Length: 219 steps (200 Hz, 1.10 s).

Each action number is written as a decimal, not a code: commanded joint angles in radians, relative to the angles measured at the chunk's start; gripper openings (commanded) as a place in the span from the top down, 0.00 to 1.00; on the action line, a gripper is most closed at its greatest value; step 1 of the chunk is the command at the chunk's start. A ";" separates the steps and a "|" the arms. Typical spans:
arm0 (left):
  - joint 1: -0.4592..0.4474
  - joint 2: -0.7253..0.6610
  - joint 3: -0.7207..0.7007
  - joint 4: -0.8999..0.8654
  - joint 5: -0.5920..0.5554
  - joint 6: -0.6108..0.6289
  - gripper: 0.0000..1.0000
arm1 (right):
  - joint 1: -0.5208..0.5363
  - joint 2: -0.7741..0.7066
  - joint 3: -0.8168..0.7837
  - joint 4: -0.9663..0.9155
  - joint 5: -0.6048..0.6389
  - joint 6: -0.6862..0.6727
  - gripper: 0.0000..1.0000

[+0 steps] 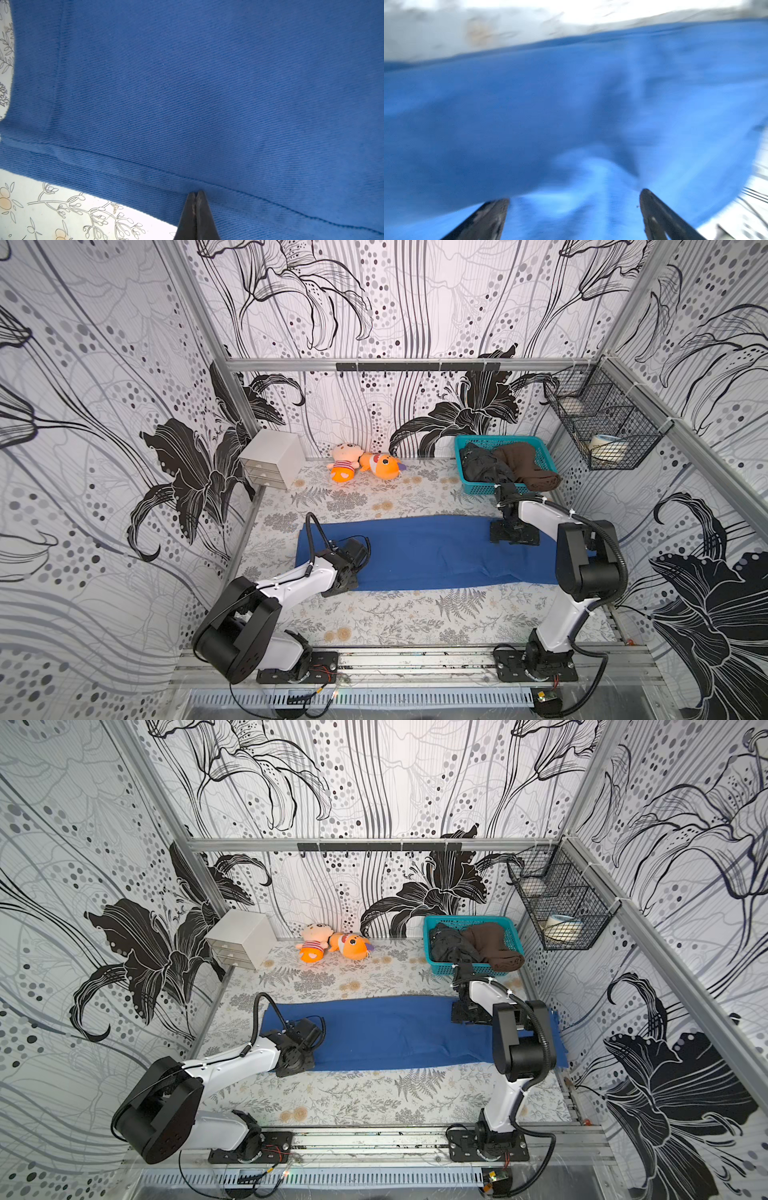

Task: Roll up the long pants
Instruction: Fold the long pant at the center of the board.

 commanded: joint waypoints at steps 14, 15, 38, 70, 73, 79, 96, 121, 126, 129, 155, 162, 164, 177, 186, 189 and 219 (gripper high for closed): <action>0.007 -0.020 0.077 -0.074 -0.032 0.027 1.00 | -0.004 -0.155 -0.079 0.067 -0.062 0.003 0.00; 0.006 -0.022 0.079 -0.075 -0.032 0.028 1.00 | -0.002 -0.158 -0.081 0.070 -0.069 0.002 0.00; 0.017 -0.053 0.128 -0.074 -0.039 0.054 1.00 | 0.060 -0.177 -0.116 0.139 -0.206 -0.044 0.00; 0.128 -0.026 0.153 -0.001 0.065 0.114 0.62 | 0.204 -0.025 -0.042 0.082 -0.246 -0.080 0.00; 0.145 -0.029 0.150 0.009 0.083 0.121 0.55 | 0.219 -0.012 -0.037 0.078 -0.241 -0.082 0.01; 0.181 -0.033 0.146 0.025 0.111 0.134 0.44 | 0.246 0.009 -0.027 0.073 -0.241 -0.085 0.00; 0.287 -0.072 0.136 0.048 0.178 0.172 0.35 | 0.290 0.036 -0.028 0.093 -0.304 -0.075 0.01; 0.430 -0.147 0.169 -0.013 0.173 0.242 0.18 | 0.310 0.022 -0.062 0.147 -0.381 -0.059 0.00; 0.459 -0.160 0.178 -0.026 0.168 0.244 0.14 | 0.312 0.024 -0.066 0.155 -0.401 -0.056 0.01; 0.475 -0.166 0.181 -0.029 0.169 0.243 0.12 | 0.314 0.028 -0.069 0.161 -0.413 -0.054 0.01; 0.593 -0.166 0.223 -0.011 0.199 0.269 0.01 | 0.352 0.097 -0.051 0.140 -0.403 -0.054 0.01; 0.613 -0.142 0.245 -0.034 0.172 0.275 0.01 | 0.362 0.120 -0.037 0.120 -0.374 -0.057 0.00; 0.620 -0.135 0.251 -0.039 0.169 0.276 0.01 | 0.366 0.127 -0.032 0.111 -0.361 -0.058 0.00; 0.653 -0.090 0.262 -0.036 0.215 0.277 0.01 | 0.370 0.129 -0.025 0.099 -0.336 -0.054 0.00; 0.662 -0.062 0.249 -0.007 0.243 0.281 0.01 | 0.370 0.113 -0.026 0.097 -0.336 -0.058 0.00; 0.665 -0.053 0.243 -0.002 0.241 0.280 0.01 | 0.370 0.110 -0.026 0.096 -0.334 -0.059 0.00; 0.682 0.078 0.258 -0.015 0.190 0.300 0.01 | 0.370 0.006 -0.018 0.091 -0.351 -0.076 0.00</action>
